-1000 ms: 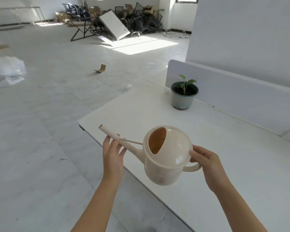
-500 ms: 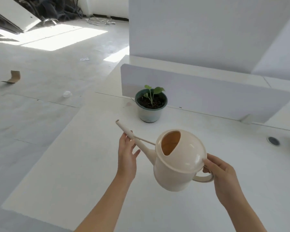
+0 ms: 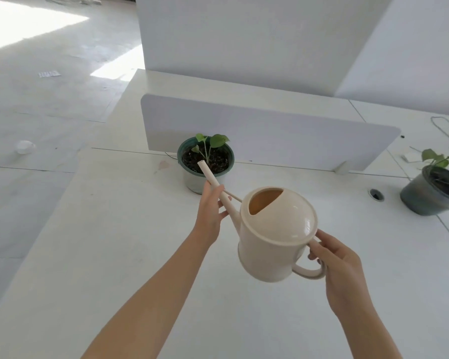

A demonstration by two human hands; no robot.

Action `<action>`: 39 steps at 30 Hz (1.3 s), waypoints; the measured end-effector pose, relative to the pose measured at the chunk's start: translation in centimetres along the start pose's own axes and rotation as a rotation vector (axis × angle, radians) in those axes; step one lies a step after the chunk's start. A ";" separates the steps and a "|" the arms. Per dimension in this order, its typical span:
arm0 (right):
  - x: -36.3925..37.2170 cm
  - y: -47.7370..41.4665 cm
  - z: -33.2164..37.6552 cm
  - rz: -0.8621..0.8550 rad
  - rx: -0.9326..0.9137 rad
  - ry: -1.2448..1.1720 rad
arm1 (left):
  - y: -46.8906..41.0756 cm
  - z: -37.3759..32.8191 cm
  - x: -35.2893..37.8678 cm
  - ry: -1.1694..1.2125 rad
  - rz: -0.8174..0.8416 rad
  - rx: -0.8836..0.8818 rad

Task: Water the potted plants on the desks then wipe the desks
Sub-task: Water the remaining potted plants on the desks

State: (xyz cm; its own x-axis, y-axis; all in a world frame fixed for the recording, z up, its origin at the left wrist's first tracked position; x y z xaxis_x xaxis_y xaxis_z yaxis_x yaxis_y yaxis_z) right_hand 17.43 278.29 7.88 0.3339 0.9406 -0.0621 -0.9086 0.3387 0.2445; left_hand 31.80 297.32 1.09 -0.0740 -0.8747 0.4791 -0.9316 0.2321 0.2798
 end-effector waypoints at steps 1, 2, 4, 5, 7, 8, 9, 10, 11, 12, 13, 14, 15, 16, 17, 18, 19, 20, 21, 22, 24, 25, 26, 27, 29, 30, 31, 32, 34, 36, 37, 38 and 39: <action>0.2 -0.1 0.2 0.004 0.002 0.008 | -0.3 -0.1 0.0 -0.010 0.001 -0.008; 0.5 -0.2 0.4 0.009 0.004 0.015 | -0.6 -0.1 0.1 -0.012 -0.003 -0.013; 1.2 -0.3 1.0 0.021 -0.002 0.028 | -1.0 -0.2 0.0 -0.008 -0.027 -0.021; 1.5 -0.4 1.2 0.027 -0.007 0.030 | -1.2 -0.3 0.0 -0.003 -0.043 -0.028; 2.1 -0.6 1.7 0.039 -0.010 0.027 | -1.6 -0.4 -0.3 0.014 -0.067 -0.039; 2.3 -0.7 1.8 0.040 -0.006 0.026 | -1.7 -0.5 -0.5 0.021 -0.071 -0.042; 2.5 -0.9 1.9 0.041 0.002 0.024 | -1.9 -0.6 -0.7 0.023 -0.075 -0.044; 2.7 -1.1 1.9 0.041 0.009 0.027 | -2.1 -0.7 -0.8 0.023 -0.077 -0.048; 2.9 -1.2 2.0 0.046 0.014 0.031 | -2.3 -0.8 -0.9 0.022 -0.079 -0.054; 3.2 -1.3 2.1 0.055 0.015 0.034 | -2.5 -0.8 -1.0 0.022 -0.079 -0.062; 3.4 -1.3 2.1 0.064 0.017 0.037 | -2.6 -0.8 -0.9 0.023 -0.079 -0.072; 3.5 -1.4 2.1 0.070 0.018 0.036 | -2.8 -0.8 -0.8 0.025 -0.078 -0.080; 3.6 -1.4 2.0 0.074 0.018 0.034 | -2.9 -0.7 -0.7 0.026 -0.076 -0.086; 3.5 -1.3 2.0 0.076 0.017 0.033 | -2.9 -0.5 -0.7 0.026 -0.074 -0.093; 3.4 -1.3 1.9 0.077 0.017 0.033 | -3.0 -0.4 -0.7 0.025 -0.073 -0.100; 3.3 -1.2 1.9 0.079 0.016 0.032 | -3.0 -0.1 -0.7 0.022 -0.073 -0.108; 3.2 -1.1 1.9 0.077 0.016 0.031 | -3.1 0.2 -0.6 0.019 -0.072 -0.118; 3.0 -1.0 1.9 0.074 0.016 0.032 | -3.1 0.5 -0.5 0.017 -0.071 -0.129; 2.8 -1.0 1.8 0.066 0.016 0.034 | -3.2 0.9 -0.4 0.017 -0.066 -0.141; 2.6 -0.9 1.8 0.058 0.016 0.035 | -3.3 1.2 -0.1 0.017 -0.058 -0.153; 2.1 -0.9 1.7 0.042 0.019 0.035 | -3.3 1.6 0.5 0.016 -0.037 -0.170; 1.8 -0.9 1.7 0.031 0.020 0.032 | -3.4 1.8 0.9 0.015 -0.028 -0.179; 1.6 -0.9 1.8 0.022 0.020 0.026 | -3.5 1.9 1.3 0.014 -0.020 -0.188; 1.4 -0.9 1.9 0.014 0.018 0.023 | -3.6 1.9 1.8 0.013 -0.012 -0.196; 1.0 -0.9 2.2 0.004 0.009 0.017 | -3.9 1.9 2.6 0.013 0.004 -0.208; 0.8 -1.0 2.3 0.000 0.004 0.012 | -4.0 1.8 3.0 0.014 0.011 -0.211; 0.7 -1.1 2.5 -0.002 0.001 0.006 | -4.2 1.7 3.3 0.015 0.018 -0.211; 0.6 -1.2 2.6 -0.002 -0.002 0.001 | -4.3 1.6 3.6 0.017 0.024 -0.210; 0.5 -1.4 2.9 -0.004 -0.010 0.001 | -4.6 1.2 4.1 0.018 0.031 -0.206; 0.5 -1.7 3.0 -0.007 -0.017 0.003 | -4.9 0.9 4.3 0.012 0.037 -0.201; 0.4 -1.8 3.1 -0.011 -0.018 0.007 | -5.0 0.9 4.4 0.009 0.040 -0.200; 0.4 -1.9 3.0 -0.015 -0.020 0.011 | -5.0 0.9 4.4 0.007 0.041 -0.201; 0.4 -1.9 3.0 -0.017 -0.020 0.014 | -5.0 1.0 4.3 0.007 0.040 -0.204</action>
State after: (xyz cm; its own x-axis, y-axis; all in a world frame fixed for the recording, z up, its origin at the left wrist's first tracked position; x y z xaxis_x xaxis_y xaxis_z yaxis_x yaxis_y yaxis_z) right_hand 20.02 277.96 10.30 0.3463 0.9347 -0.0797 -0.9075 0.3553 0.2242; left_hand 35.76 291.98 0.91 -0.1068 -0.8600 0.4990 -0.8362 0.3492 0.4228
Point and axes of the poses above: each hand's wrist, its own y-axis away from the middle knuckle, its own x-axis out of the palm, z = x × y, the point moved 7 cm from there along -y, towards the middle knuckle, and after that the axes turned 6 degrees about z, right-handed, at the moved point
